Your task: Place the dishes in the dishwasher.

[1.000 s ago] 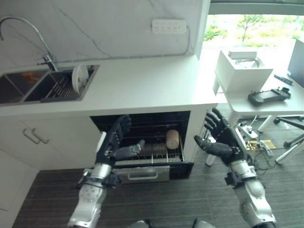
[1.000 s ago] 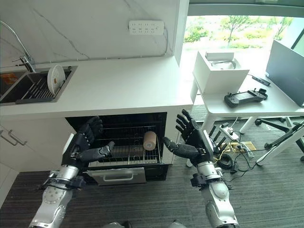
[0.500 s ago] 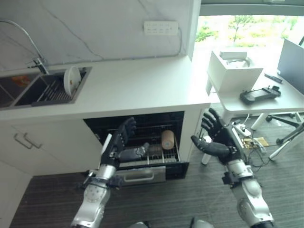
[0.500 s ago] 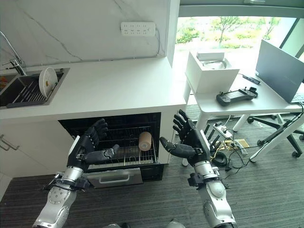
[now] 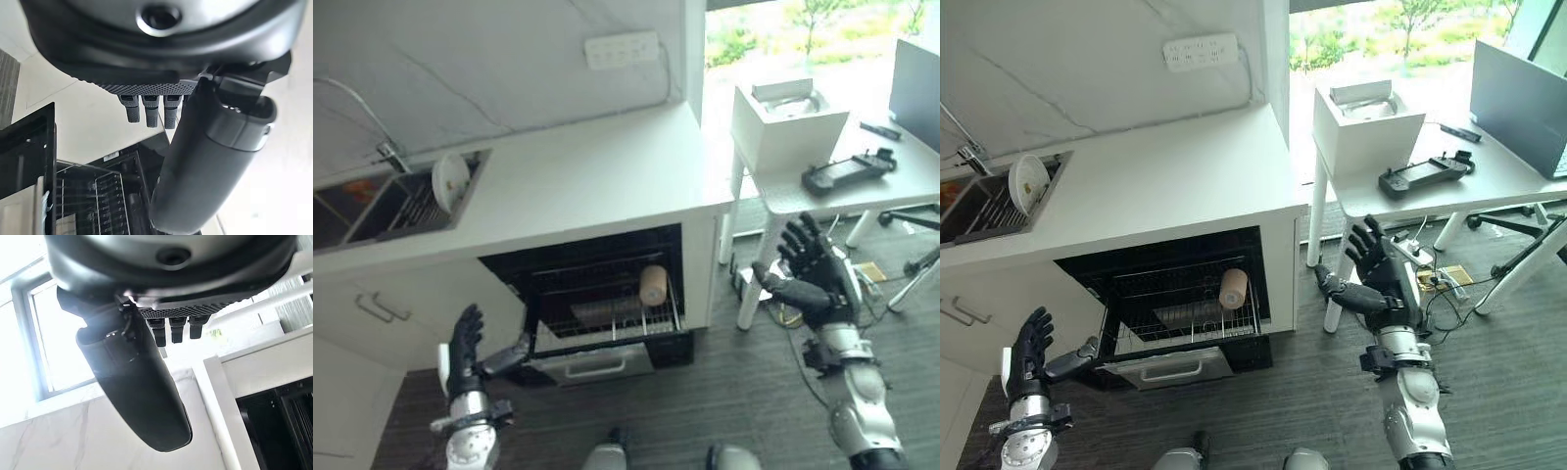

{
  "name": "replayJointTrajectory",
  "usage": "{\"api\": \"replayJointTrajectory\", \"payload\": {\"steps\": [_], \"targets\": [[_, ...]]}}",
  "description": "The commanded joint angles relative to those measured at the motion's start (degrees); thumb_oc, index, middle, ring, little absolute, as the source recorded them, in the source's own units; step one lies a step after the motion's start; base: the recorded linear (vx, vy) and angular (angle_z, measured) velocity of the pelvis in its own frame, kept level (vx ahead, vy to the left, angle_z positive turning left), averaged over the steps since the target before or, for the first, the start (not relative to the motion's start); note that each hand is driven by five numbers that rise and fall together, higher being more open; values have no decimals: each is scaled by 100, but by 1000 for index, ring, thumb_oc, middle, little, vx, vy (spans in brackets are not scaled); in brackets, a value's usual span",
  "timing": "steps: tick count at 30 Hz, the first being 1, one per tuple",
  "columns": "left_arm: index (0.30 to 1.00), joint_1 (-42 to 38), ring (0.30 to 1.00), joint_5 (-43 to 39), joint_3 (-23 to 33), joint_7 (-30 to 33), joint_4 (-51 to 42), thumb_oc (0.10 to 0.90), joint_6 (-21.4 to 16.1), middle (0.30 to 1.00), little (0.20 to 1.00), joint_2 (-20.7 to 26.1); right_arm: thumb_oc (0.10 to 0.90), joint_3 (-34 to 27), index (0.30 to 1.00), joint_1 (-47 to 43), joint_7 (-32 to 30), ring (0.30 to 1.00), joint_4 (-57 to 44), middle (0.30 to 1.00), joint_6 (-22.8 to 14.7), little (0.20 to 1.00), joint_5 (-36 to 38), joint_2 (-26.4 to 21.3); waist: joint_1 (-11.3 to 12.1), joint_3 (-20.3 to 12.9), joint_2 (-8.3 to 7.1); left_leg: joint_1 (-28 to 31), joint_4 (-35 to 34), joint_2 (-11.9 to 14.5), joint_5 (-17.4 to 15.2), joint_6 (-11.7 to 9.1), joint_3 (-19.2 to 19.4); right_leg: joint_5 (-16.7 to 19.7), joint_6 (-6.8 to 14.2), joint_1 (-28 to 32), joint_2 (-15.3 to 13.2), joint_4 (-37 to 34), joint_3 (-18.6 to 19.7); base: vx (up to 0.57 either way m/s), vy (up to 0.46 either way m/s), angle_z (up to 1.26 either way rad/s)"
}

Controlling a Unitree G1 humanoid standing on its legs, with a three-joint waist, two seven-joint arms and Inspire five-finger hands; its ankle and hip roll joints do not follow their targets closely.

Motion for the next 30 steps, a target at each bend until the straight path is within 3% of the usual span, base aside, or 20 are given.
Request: {"api": "replayJointTrajectory", "payload": {"steps": [1,3,4,6,9,10,12,13,17,19,22,23,25,28,30], "targets": [[900,-438,900,-187,433,489,-493,800,-665,900,900,679,800,-70,900,-344,191,900,-874,900,-623,900,191,-17,-41,-204,-156,292,405,-391,-674,115,-61,151,491,869,-434,-747,144,101,323,26],[900,-421,900,3,494,703,-388,800,-597,900,900,751,800,-103,900,-261,101,900,-950,900,-555,900,201,104,0,-239,-124,365,405,-684,-839,365,-232,346,547,966,-483,-747,165,136,389,17],[900,-376,900,17,586,835,-405,800,-489,900,900,801,800,-120,900,-264,80,900,-950,900,-531,900,205,190,49,-261,-94,400,405,-815,-903,546,-262,652,593,1001,-510,-747,81,112,360,9],[900,-302,900,-20,691,929,-421,800,-447,900,900,836,800,-123,900,-254,37,900,-1005,900,-494,900,146,245,101,-272,-72,416,405,-884,-945,652,-194,873,622,937,-574,-608,-13,38,224,-12],[900,-123,900,-183,954,999,-387,800,-406,900,900,852,800,-43,900,-305,31,900,-1028,900,-395,900,102,312,301,-254,-44,435,405,-931,-1005,753,155,1083,619,816,-723,-319,-498,-10,184,-42],[900,-33,900,-315,1059,1074,-309,800,-420,900,900,798,800,35,900,-411,28,900,-971,900,-350,900,136,313,417,-255,-31,399,405,-923,-1047,792,318,1045,617,756,-622,-181,-684,-20,111,-74],[900,-12,900,-780,1118,1187,29,800,-454,900,900,662,800,201,900,-575,-64,900,-878,900,-403,900,213,236,433,-215,-181,347,405,-1104,-1093,818,260,643,516,852,257,-594,-671,58,-17,-66],[900,13,900,-925,1173,1266,118,800,-481,900,900,557,800,236,900,-646,-45,900,-865,900,-388,900,247,189,453,-206,-223,304,405,-1158,-1068,798,250,629,441,848,447,-747,-771,77,-70,-28],[900,9,900,-1338,1264,1340,577,800,-571,900,900,218,800,238,900,-844,11,900,-807,900,-216,900,424,17,479,-178,-351,174,405,-1346,-978,733,140,143,220,671,655,-747,-619,20,-78,-7],[900,81,900,-1395,1285,1005,878,800,-500,900,900,48,800,179,900,-827,75,900,-753,900,-237,900,520,-59,468,-204,-466,191,405,-1384,-933,664,263,-11,185,592,586,-747,-569,53,-126,7],[900,95,900,-1501,1027,447,1190,800,-111,900,900,-31,800,30,900,-737,76,900,-774,900,-266,900,592,-163,410,-127,-687,314,405,-1512,-807,596,680,12,131,613,320,-747,-582,21,-71,42],[900,63,900,-1479,853,66,1315,800,276,900,900,-38,800,-16,900,-740,42,900,-744,900,-304,900,551,-145,386,-47,-748,304,405,-1391,-689,526,879,44,126,661,193,-747,-638,-31,13,61],[900,-9,900,-1461,652,-306,1546,800,653,900,900,-76,800,-59,900,-774,7,900,-731,900,-299,900,466,-112,325,-23,-724,245,405,-1056,-558,404,1007,15,124,700,160,-747,-700,-27,86,67],[900,-77,900,-1492,427,-638,2000,800,981,900,900,-166,800,-32,900,-879,15,900,-644,900,-323,900,424,-129,278,-55,-614,173,405,-616,-572,254,710,-40,148,729,188,-747,-682,5,194,44],[900,-173,900,-1316,266,-1022,2537,800,1136,900,900,-187,800,-4,900,-910,-2,900,-656,900,-332,900,496,-219,194,-114,-503,57,405,-145,-442,36,476,-92,170,747,175,-747,-702,17,351,2]]}}
